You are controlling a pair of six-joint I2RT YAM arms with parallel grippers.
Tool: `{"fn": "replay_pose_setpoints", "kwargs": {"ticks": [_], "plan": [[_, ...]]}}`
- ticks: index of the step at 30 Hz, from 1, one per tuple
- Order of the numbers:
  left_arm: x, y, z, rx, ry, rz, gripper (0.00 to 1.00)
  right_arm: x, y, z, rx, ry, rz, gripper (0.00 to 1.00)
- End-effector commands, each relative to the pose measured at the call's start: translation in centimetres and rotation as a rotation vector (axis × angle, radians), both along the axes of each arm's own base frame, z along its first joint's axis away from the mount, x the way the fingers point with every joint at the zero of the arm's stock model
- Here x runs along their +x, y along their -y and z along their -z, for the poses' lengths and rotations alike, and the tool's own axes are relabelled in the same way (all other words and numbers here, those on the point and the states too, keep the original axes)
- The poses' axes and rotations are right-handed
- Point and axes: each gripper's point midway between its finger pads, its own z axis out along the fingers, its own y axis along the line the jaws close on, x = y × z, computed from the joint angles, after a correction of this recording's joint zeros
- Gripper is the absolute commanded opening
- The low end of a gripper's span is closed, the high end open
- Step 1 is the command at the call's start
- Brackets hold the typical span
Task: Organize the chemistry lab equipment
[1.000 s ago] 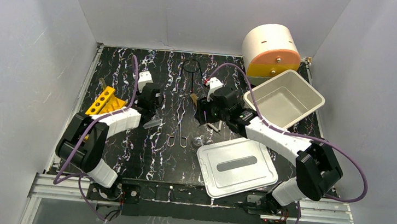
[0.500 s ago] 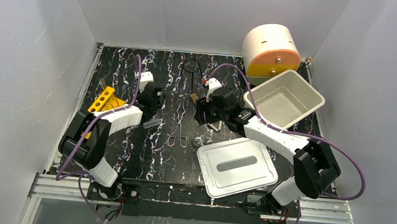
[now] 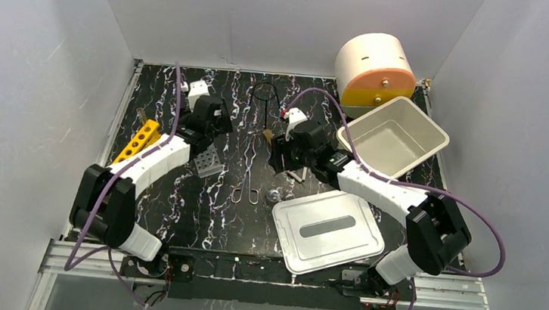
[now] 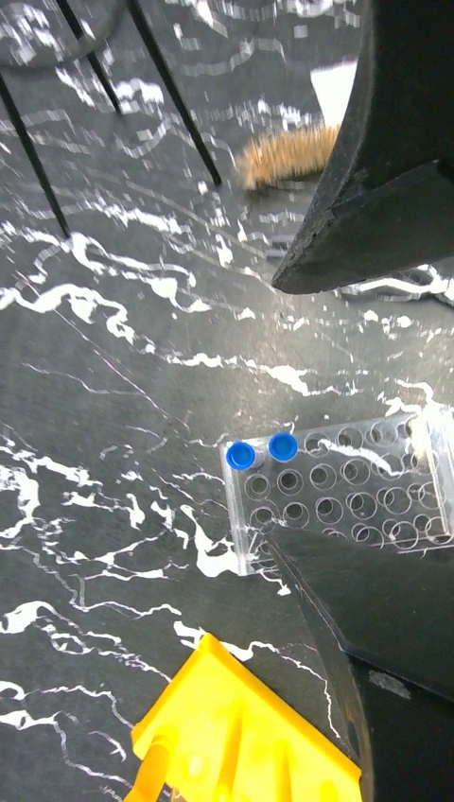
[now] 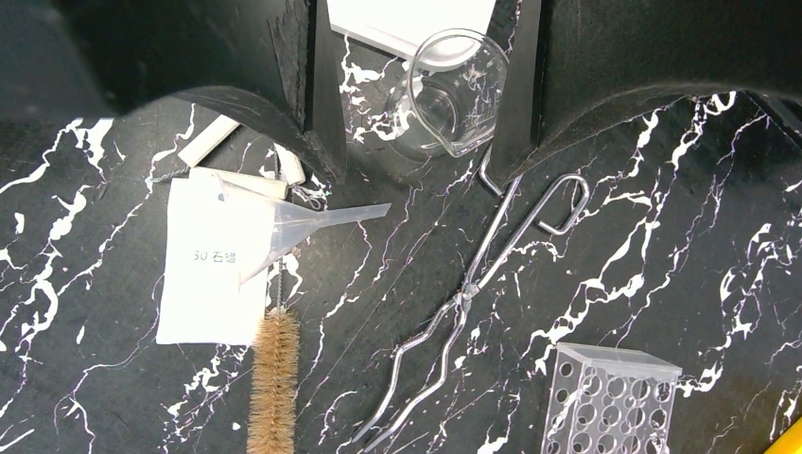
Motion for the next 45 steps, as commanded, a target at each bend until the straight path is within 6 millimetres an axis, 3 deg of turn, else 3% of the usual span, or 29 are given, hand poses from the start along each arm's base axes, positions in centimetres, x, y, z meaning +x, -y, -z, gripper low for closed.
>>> {"fn": "replay_pose_setpoints", "kwargs": {"ticks": [1, 5, 9, 14, 17, 22, 26, 29, 34, 38, 41, 42, 45], "plan": [[-0.8, 0.4, -6.4, -0.085, 0.074, 0.003, 0.95, 1.3, -0.3, -5.0, 0.083, 0.081, 0.037, 0.67], [-2.0, 1.8, -9.2, -0.147, 0.068, 0.095, 0.96, 1.4, 0.1, -5.2, 0.066, 0.042, 0.067, 0.72], [-3.7, 5.3, -11.2, -0.239, 0.042, 0.309, 0.97, 1.6, 0.2, -4.6, 0.043, -0.027, 0.110, 0.75], [-6.4, 7.5, -12.5, -0.318, 0.024, 0.472, 0.98, 2.3, 0.7, -4.3, 0.033, -0.080, 0.200, 0.81], [-7.8, 7.5, -12.4, -0.328, 0.007, 0.504, 0.98, 2.2, 1.5, -3.8, -0.009, -0.129, 0.253, 0.81], [-10.4, 7.5, -12.8, -0.370, -0.019, 0.536, 0.98, 0.1, 2.4, -3.1, -0.089, -0.239, 0.240, 0.85], [-11.4, 6.3, -12.8, -0.373, -0.014, 0.478, 0.98, -1.1, 3.2, -1.9, -0.155, -0.327, 0.281, 0.86], [-11.7, 4.8, -12.6, -0.358, -0.012, 0.385, 0.98, -1.6, 2.6, -1.9, -0.171, -0.344, 0.294, 0.86], [-12.3, 3.8, -12.7, -0.354, -0.007, 0.336, 0.98, 2.1, 0.5, -4.3, -0.156, -0.243, 0.314, 0.87], [-12.7, 3.1, -13.4, -0.341, 0.009, 0.315, 0.98, 7.8, -1.5, -7.8, -0.150, -0.098, 0.372, 0.87], [-12.6, 2.6, -14.1, -0.332, 0.020, 0.289, 0.98, 11.9, -2.3, -8.4, -0.174, -0.040, 0.417, 0.89], [-12.5, 2.5, -14.1, -0.329, 0.022, 0.286, 0.98, 13.5, -2.6, -9.7, -0.150, -0.012, 0.433, 0.89], [-12.2, 2.2, -14.3, -0.317, 0.025, 0.264, 0.98, 17.3, -2.6, -8.0, -0.163, -0.022, 0.496, 0.89]]}}
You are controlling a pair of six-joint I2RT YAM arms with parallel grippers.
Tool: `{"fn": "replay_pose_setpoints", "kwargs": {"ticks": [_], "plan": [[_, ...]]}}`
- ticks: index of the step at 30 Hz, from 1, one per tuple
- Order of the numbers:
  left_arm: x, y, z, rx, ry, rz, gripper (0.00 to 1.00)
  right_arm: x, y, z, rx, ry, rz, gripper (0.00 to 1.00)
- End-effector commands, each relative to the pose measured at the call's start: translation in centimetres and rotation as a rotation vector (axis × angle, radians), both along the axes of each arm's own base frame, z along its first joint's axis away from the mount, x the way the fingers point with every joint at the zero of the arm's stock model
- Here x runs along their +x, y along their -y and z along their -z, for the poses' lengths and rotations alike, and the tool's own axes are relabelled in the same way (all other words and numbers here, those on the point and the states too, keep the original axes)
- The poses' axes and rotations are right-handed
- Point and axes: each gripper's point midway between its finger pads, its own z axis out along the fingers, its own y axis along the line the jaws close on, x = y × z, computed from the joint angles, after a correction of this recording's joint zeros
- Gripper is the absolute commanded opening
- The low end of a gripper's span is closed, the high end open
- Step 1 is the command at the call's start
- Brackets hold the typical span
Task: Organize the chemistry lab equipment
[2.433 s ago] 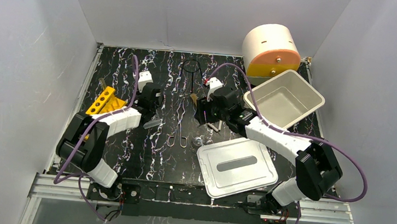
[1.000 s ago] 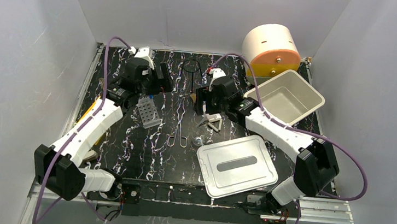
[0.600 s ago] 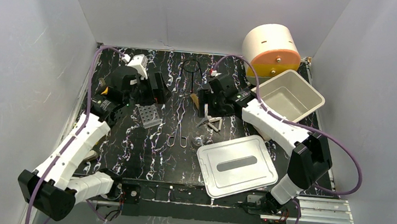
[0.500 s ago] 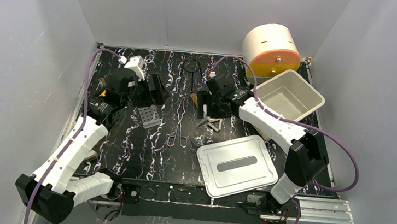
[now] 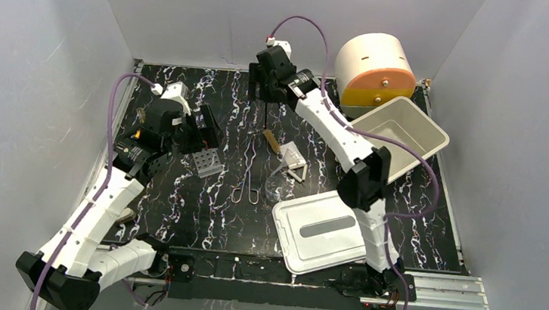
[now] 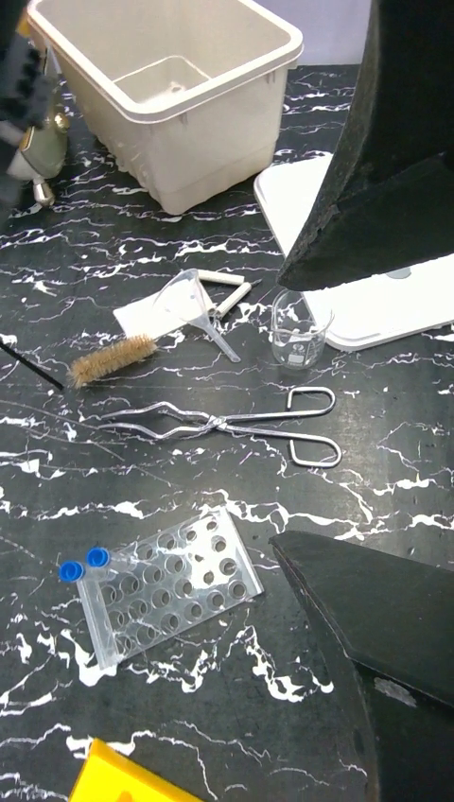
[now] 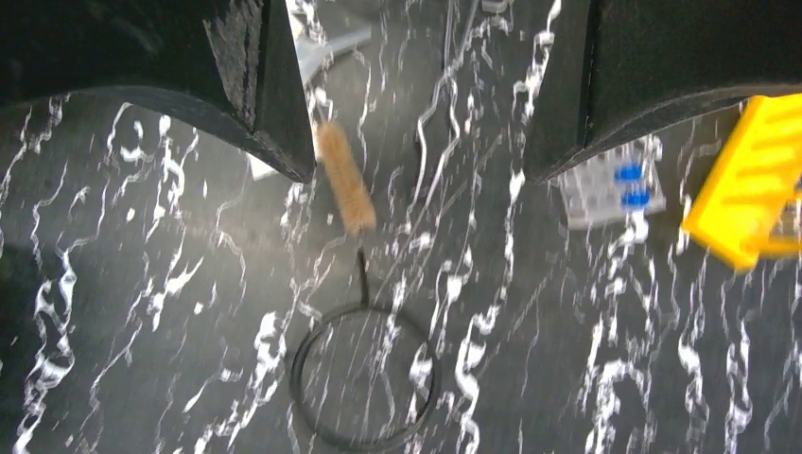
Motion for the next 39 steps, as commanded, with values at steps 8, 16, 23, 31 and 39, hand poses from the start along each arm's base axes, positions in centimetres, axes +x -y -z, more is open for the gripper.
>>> {"fn": "replay_pose_setpoints", "kwargs": {"ticks": [8, 16, 23, 31, 39], "plan": [[1.2, -1.2, -1.1, 0.023, 0.000, -0.104, 0.98, 11.1, 2.8, 3.3, -0.020, 0.123, 0.105, 0.82], [2.4, -0.6, 0.5, 0.042, -0.058, -0.104, 0.98, 13.3, 1.7, 6.3, -0.059, 0.143, 0.036, 0.76], [2.8, -0.4, 0.6, 0.044, -0.067, -0.103, 0.98, 13.7, 1.2, 5.8, -0.011, 0.145, 0.032, 0.73], [2.9, -0.6, 0.6, 0.057, -0.065, -0.108, 0.98, 12.6, 1.8, -1.1, 0.082, 0.237, 0.051, 0.73], [2.4, -0.8, 0.8, 0.048, -0.071, -0.114, 0.98, 11.7, -0.6, -2.4, 0.176, 0.260, -0.081, 0.72]]}}
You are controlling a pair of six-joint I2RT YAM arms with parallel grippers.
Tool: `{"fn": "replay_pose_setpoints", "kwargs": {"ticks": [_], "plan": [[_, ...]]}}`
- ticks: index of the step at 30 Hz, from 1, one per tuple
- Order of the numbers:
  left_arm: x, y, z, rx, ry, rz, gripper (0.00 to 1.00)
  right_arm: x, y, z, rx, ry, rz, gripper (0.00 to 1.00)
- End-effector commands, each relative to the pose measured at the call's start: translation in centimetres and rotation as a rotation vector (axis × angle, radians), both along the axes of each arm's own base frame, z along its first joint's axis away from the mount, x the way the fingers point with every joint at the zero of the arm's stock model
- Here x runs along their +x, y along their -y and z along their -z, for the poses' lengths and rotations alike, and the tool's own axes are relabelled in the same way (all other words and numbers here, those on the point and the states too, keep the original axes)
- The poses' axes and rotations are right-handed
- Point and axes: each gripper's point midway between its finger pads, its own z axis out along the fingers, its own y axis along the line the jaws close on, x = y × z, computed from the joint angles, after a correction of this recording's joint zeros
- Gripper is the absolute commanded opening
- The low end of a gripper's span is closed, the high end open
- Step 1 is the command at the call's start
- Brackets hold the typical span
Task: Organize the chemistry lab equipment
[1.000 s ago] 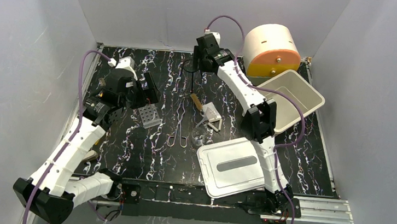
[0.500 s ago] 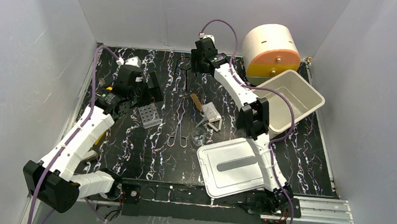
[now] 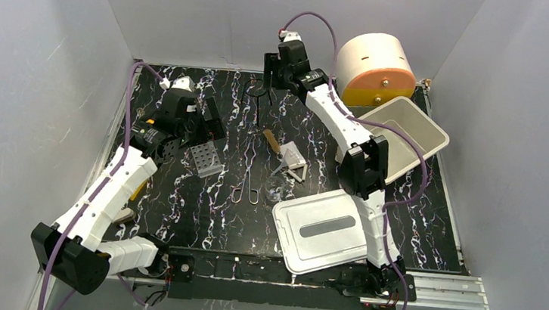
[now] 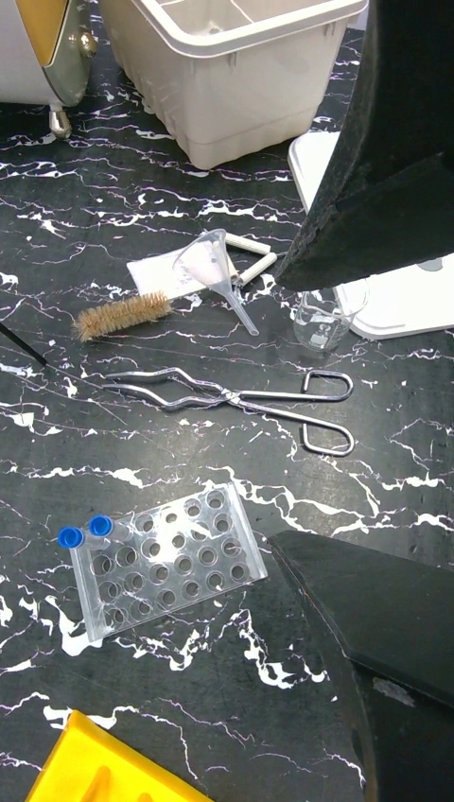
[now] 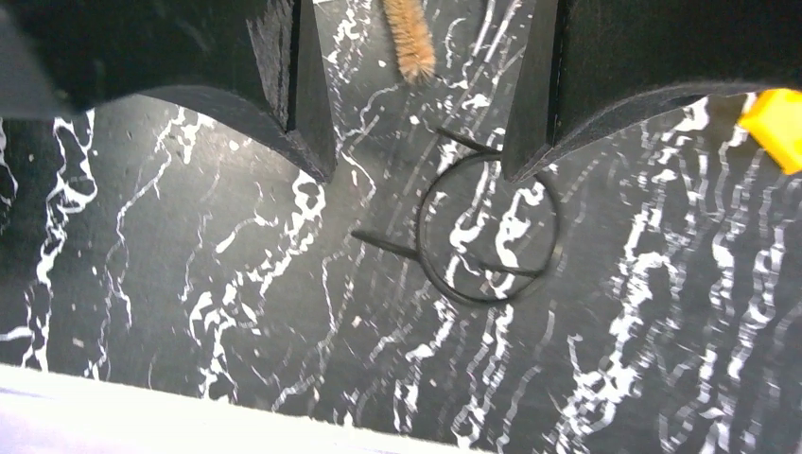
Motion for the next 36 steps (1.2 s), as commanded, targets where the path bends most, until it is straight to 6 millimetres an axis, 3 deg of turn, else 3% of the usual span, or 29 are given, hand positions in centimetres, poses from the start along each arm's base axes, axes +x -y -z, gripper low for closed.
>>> {"fn": "replay_pose_setpoints", "kwargs": {"ticks": [1, 12, 17, 21, 27, 31, 34, 36], "plan": [[-0.4, -0.4, -1.2, -0.011, 0.028, -0.017, 0.98, 0.6, -1.6, -5.7, 0.112, 0.114, -0.047, 0.72], [-0.7, -0.5, -0.7, -0.023, 0.020, -0.038, 0.98, 2.6, -1.6, -0.5, 0.037, 0.065, 0.011, 0.74], [-0.6, -0.4, -0.3, -0.028, 0.006, -0.042, 0.98, 2.8, -1.6, 0.8, 0.013, 0.050, 0.013, 0.70], [-0.6, -0.6, -0.5, -0.026, 0.011, -0.049, 0.98, 2.8, -1.4, 0.7, -0.003, 0.058, 0.011, 0.60], [-0.3, -0.5, -1.0, -0.033, 0.031, -0.051, 0.98, 2.8, -0.8, 0.6, -0.044, 0.069, 0.007, 0.36], [-0.3, -0.4, -0.9, -0.030, 0.027, -0.044, 0.98, 2.4, -0.8, 0.8, -0.040, 0.053, -0.003, 0.30], [-0.4, -0.4, -0.8, -0.028, 0.026, -0.039, 0.98, 2.2, -0.8, 1.6, -0.046, 0.029, -0.001, 0.32], [-0.4, -0.4, -0.8, -0.029, 0.027, -0.037, 0.98, 2.1, -0.7, 2.2, -0.050, 0.013, 0.006, 0.42]]}}
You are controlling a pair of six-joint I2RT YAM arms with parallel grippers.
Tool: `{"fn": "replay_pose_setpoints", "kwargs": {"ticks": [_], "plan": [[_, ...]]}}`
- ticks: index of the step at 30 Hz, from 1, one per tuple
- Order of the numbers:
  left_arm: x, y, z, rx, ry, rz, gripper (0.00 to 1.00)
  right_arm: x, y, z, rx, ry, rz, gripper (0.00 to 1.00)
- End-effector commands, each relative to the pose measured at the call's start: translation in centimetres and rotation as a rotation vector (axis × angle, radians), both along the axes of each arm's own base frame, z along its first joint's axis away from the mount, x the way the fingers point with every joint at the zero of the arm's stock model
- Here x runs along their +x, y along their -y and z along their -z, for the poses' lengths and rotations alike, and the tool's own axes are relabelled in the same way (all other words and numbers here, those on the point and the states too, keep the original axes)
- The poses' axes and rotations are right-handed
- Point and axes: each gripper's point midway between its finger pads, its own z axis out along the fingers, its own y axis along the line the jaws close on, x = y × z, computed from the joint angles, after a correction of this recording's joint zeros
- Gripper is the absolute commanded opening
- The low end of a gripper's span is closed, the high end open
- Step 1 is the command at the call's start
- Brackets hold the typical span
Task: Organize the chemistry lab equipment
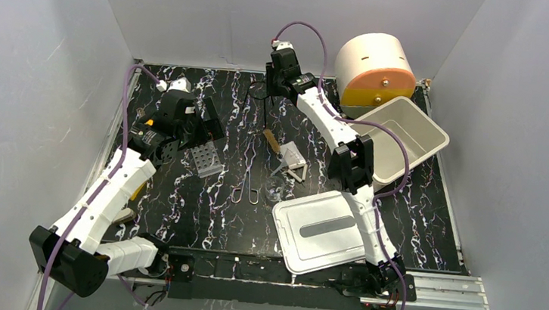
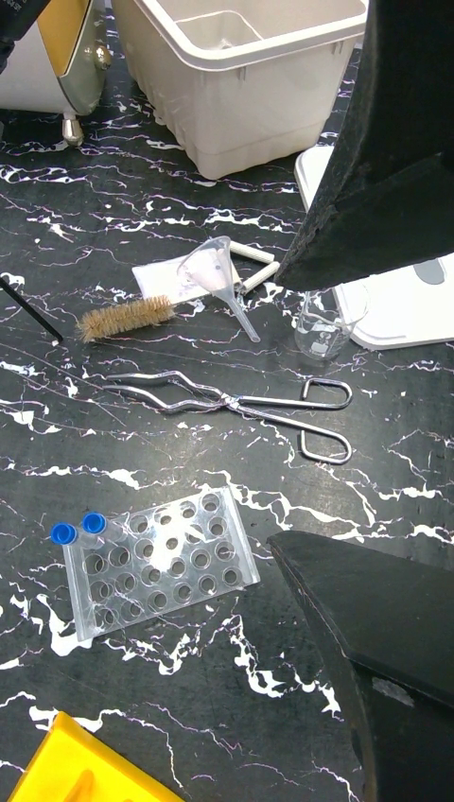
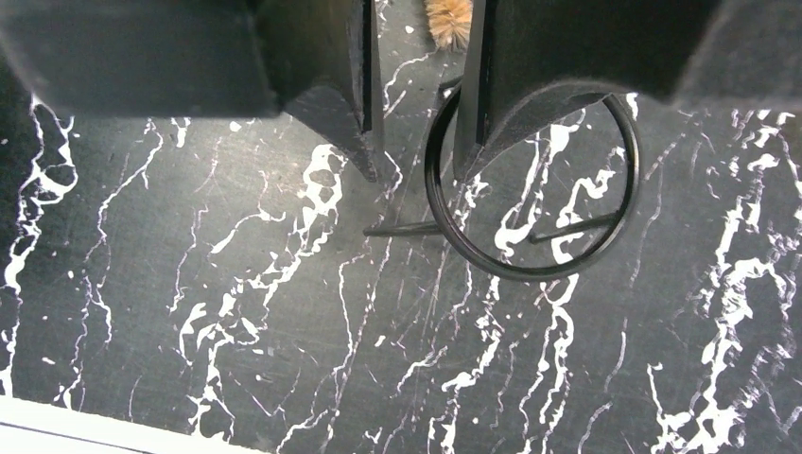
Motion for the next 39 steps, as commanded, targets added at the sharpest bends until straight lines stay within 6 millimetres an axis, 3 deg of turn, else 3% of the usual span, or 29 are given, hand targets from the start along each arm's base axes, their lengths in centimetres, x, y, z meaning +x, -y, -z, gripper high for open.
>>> {"fn": "replay_pose_setpoints", "kwargs": {"ticks": [1, 7, 12, 17, 22, 30, 34, 39], "plan": [[-0.2, -0.3, -0.7, 0.001, 0.028, -0.001, 0.98, 0.0, 0.3, -1.2, 0.007, 0.006, 0.019, 0.46], [-0.3, -0.2, -0.6, 0.001, 0.025, 0.006, 0.98, -0.2, -0.3, 0.3, 0.050, -0.058, 0.049, 0.44], [-0.5, -0.1, -0.3, -0.001, 0.017, 0.012, 0.98, -0.4, -0.7, -0.3, 0.107, -0.075, 0.075, 0.24], [-0.7, -0.2, -0.1, -0.006, 0.016, 0.007, 0.98, -0.1, -0.5, -2.4, 0.149, -0.046, 0.113, 0.01], [-0.7, -0.3, -0.3, -0.007, 0.021, 0.006, 0.98, 0.4, -0.1, -6.6, 0.203, 0.035, 0.114, 0.00], [-0.2, -0.4, -1.0, 0.001, 0.062, 0.002, 0.98, -0.6, 0.8, -18.0, 0.339, 0.229, 0.045, 0.00], [0.4, -0.3, -1.3, 0.000, 0.093, 0.002, 0.98, -2.3, 3.0, -23.1, 0.348, 0.324, 0.050, 0.00], [1.2, -0.3, -1.5, -0.002, 0.122, -0.013, 0.98, -4.7, 7.4, -28.4, 0.306, 0.427, 0.103, 0.00]]}}
